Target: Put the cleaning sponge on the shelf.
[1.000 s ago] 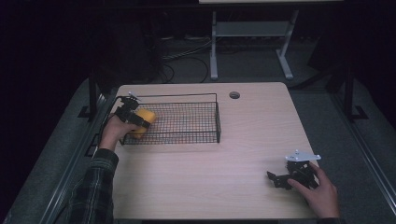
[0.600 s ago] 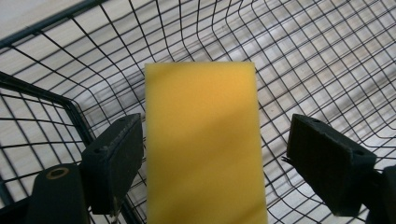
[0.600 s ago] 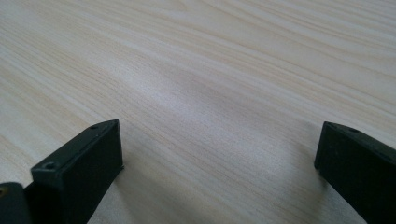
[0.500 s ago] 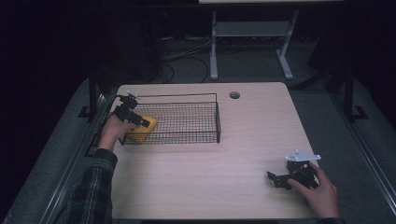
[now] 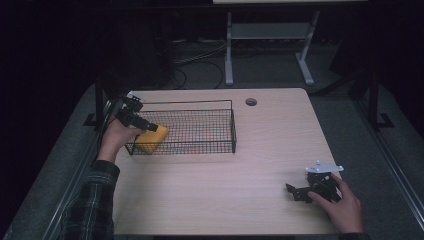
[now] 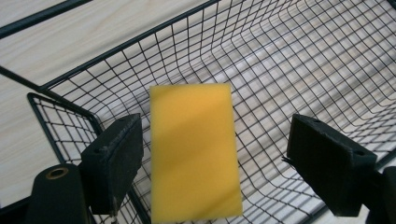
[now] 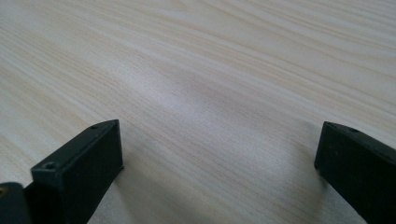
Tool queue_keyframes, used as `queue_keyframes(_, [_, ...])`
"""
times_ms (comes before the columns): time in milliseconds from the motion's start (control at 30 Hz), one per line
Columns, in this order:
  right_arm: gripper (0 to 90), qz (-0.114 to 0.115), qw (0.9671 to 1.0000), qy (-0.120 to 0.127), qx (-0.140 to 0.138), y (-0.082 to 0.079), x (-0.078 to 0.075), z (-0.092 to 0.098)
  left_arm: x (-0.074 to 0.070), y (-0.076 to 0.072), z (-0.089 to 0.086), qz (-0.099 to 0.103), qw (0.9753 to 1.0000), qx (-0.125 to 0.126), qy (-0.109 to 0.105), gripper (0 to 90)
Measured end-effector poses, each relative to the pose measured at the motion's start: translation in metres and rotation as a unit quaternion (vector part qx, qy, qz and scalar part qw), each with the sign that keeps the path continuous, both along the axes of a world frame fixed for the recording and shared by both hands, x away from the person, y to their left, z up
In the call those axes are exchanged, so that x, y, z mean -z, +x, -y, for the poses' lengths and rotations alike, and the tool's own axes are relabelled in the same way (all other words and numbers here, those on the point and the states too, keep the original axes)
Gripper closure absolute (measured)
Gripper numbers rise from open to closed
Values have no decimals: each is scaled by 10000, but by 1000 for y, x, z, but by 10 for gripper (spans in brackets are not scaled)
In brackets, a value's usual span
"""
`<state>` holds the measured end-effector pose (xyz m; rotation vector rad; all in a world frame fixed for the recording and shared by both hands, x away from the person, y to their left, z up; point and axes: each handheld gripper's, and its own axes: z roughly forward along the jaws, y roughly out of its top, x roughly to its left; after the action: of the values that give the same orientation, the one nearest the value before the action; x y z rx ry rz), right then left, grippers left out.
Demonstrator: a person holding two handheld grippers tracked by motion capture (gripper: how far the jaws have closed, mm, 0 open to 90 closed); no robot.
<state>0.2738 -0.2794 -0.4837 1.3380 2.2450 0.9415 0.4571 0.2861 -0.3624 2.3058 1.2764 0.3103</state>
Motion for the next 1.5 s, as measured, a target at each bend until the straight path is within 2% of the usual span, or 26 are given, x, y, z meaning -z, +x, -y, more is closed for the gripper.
queue_keyframes(300, [2,0,10000,-2,0,0,0,0,-13,-19,-4,152,9999,46,-27,184])
queue_keyframes(667, [2,-2,10000,-2,2,0,0,0,-19,-46,-7,320,9994,96,-79,184])
queue_keyframes(1000, [2,-5,10000,-4,2,0,0,0,-13,-70,-13,384,9992,77,-46,186])
queue_keyframes(1500, [2,-3,10000,-2,2,0,0,0,9,-108,-13,428,9990,92,-131,186])
